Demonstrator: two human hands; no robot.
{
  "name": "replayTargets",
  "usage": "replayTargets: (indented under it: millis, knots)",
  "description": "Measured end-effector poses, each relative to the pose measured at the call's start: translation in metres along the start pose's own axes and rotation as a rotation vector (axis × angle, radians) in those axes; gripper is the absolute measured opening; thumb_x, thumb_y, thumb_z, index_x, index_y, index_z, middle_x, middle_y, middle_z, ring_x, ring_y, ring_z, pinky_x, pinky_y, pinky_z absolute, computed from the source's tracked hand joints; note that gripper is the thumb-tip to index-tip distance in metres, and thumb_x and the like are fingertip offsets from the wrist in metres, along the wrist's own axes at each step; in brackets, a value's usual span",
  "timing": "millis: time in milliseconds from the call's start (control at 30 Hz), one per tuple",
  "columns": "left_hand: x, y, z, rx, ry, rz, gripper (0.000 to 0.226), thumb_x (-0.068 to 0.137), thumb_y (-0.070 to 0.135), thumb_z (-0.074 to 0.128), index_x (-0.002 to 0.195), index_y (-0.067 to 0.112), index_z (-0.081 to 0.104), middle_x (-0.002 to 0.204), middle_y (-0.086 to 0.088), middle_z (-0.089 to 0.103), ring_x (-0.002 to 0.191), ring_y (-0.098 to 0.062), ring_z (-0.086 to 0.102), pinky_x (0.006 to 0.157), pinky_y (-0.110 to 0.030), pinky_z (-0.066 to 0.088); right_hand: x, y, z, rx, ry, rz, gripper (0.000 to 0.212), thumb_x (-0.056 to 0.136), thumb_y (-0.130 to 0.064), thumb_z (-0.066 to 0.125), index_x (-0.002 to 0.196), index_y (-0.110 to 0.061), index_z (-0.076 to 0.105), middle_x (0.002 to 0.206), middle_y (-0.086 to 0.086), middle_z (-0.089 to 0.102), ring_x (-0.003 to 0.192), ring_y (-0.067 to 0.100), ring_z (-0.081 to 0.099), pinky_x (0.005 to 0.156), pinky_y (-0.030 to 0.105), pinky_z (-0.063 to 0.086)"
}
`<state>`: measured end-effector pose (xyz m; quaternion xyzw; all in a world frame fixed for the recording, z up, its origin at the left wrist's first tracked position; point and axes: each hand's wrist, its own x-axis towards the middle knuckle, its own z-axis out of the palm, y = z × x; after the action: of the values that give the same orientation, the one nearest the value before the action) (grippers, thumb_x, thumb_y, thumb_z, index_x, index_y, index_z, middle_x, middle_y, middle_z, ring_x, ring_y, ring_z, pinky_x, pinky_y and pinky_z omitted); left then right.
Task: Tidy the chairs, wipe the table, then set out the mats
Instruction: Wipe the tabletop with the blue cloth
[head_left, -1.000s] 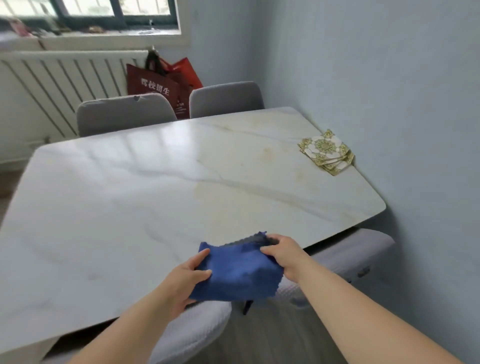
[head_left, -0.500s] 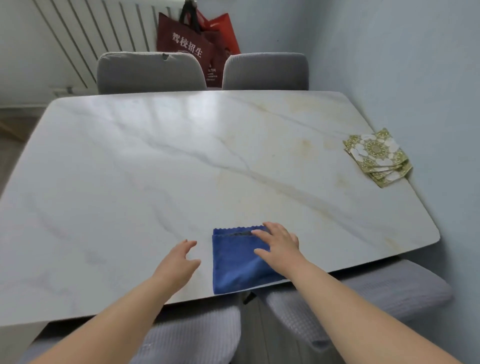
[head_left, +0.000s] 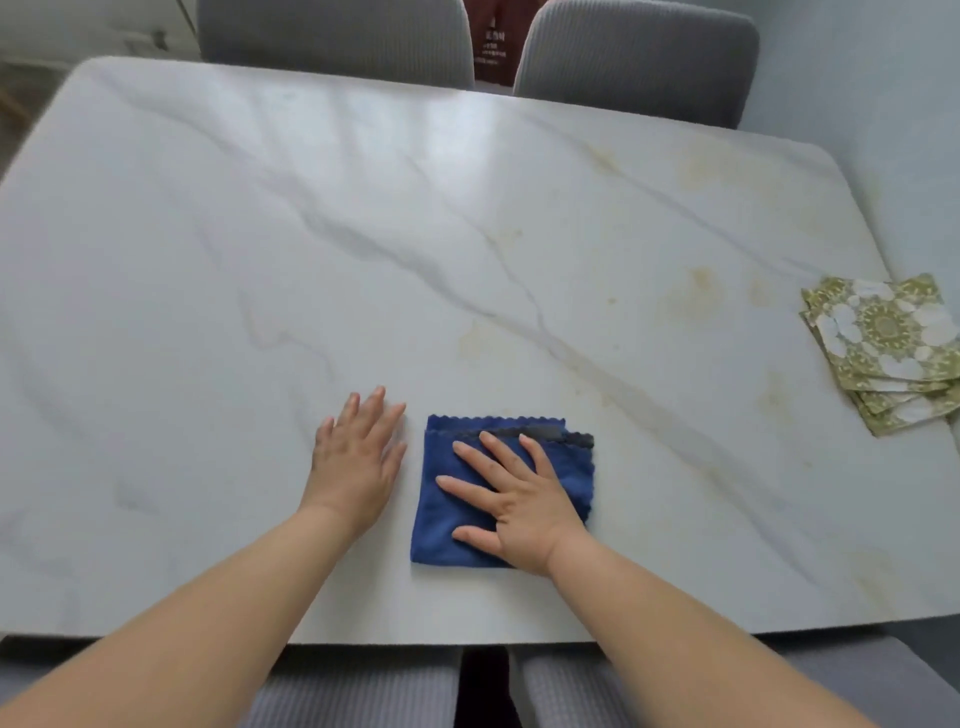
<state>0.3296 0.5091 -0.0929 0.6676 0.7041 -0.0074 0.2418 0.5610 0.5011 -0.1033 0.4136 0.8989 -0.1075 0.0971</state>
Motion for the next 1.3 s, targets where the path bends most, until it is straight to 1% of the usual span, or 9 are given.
replayTargets:
  millis: [100,200,300,433,600,767,933,1133,1300]
  knots:
    - [0.012,-0.006,0.009,0.079,0.062,-0.003,0.057,0.093,0.045,0.020,0.146,0.032,0.034,0.158,0.005,0.022,0.146,-0.021,0.017,0.114,-0.039,0.005,0.040,0.029,-0.012,0.030,0.013,-0.008,0.057,0.089,-0.069,0.029,0.143,-0.049,0.032,0.159,-0.011,0.023,0.147,0.019,0.019,0.114,0.053,0.005]
    - [0.015,-0.009,0.020,0.144,0.114,0.017,0.052,0.091,0.042,0.030,0.139,0.027,0.045,0.150,0.000,0.040,0.138,-0.025,0.031,0.109,-0.043,0.017,0.098,0.067,-0.029,0.002,0.012,0.037,0.061,0.088,-0.071,0.019,0.147,-0.052,0.018,0.162,-0.015,0.003,0.149,0.017,0.000,0.116,0.051,-0.006]
    - [0.019,-0.012,0.025,0.142,0.175,0.021,0.050,0.092,0.039,0.033,0.139,0.028,0.043,0.150,0.000,0.040,0.138,-0.025,0.031,0.109,-0.044,0.019,0.161,0.108,-0.049,-0.032,0.041,0.082,0.064,0.087,-0.072,0.014,0.147,-0.052,0.013,0.161,-0.016,0.000,0.149,0.015,-0.004,0.116,0.050,-0.006]
    - [0.019,-0.013,0.029,0.146,0.209,0.032,0.051,0.092,0.039,0.034,0.141,0.028,0.042,0.151,0.003,0.037,0.140,-0.022,0.028,0.111,-0.044,0.019,0.226,0.156,-0.071,-0.032,0.051,0.116,0.062,0.089,-0.071,0.018,0.147,-0.052,0.013,0.162,-0.014,0.002,0.149,0.015,-0.003,0.117,0.051,-0.003]
    - [0.021,-0.015,0.031,0.158,0.215,0.020,0.052,0.092,0.040,0.033,0.142,0.028,0.041,0.152,0.005,0.034,0.141,-0.021,0.027,0.113,-0.044,0.018,0.254,0.177,-0.079,-0.034,0.064,0.137,0.062,0.089,-0.071,0.016,0.148,-0.051,0.013,0.162,-0.014,0.002,0.149,0.015,-0.002,0.118,0.051,-0.002]
    - [0.019,-0.012,0.031,0.171,0.215,0.010,0.052,0.092,0.041,0.033,0.141,0.028,0.043,0.151,0.003,0.037,0.140,-0.023,0.031,0.112,-0.044,0.020,0.230,0.158,-0.071,-0.025,0.061,0.211,0.063,0.091,-0.069,0.012,0.150,-0.048,0.009,0.162,-0.012,-0.001,0.149,0.017,-0.005,0.118,0.050,-0.004]
    - [0.020,-0.009,0.028,0.166,0.198,-0.002,0.054,0.091,0.043,0.030,0.140,0.027,0.045,0.151,0.002,0.038,0.140,-0.026,0.034,0.111,-0.043,0.020,0.163,0.115,-0.050,-0.033,0.037,0.195,0.064,0.091,-0.070,0.011,0.150,-0.047,0.006,0.162,-0.010,-0.005,0.149,0.019,-0.008,0.117,0.052,-0.005]
    - [0.015,-0.007,0.028,0.146,0.205,-0.010,0.061,0.090,0.049,0.020,0.144,0.030,0.039,0.155,0.004,0.030,0.145,-0.022,0.024,0.115,-0.044,0.016,0.072,0.049,-0.019,-0.020,0.023,0.154,0.066,0.088,-0.071,0.012,0.150,-0.048,0.008,0.163,-0.008,-0.002,0.149,0.021,-0.007,0.116,0.052,-0.007]
    - [0.012,-0.003,0.030,0.180,0.193,-0.038,0.053,0.098,0.044,0.021,0.149,0.031,0.026,0.160,0.006,0.016,0.148,-0.020,0.011,0.118,-0.042,0.006,-0.011,0.006,0.010,-0.025,0.001,-0.005,0.068,0.087,-0.073,0.017,0.149,-0.048,0.013,0.163,-0.008,0.002,0.150,0.022,-0.001,0.116,0.053,-0.007]
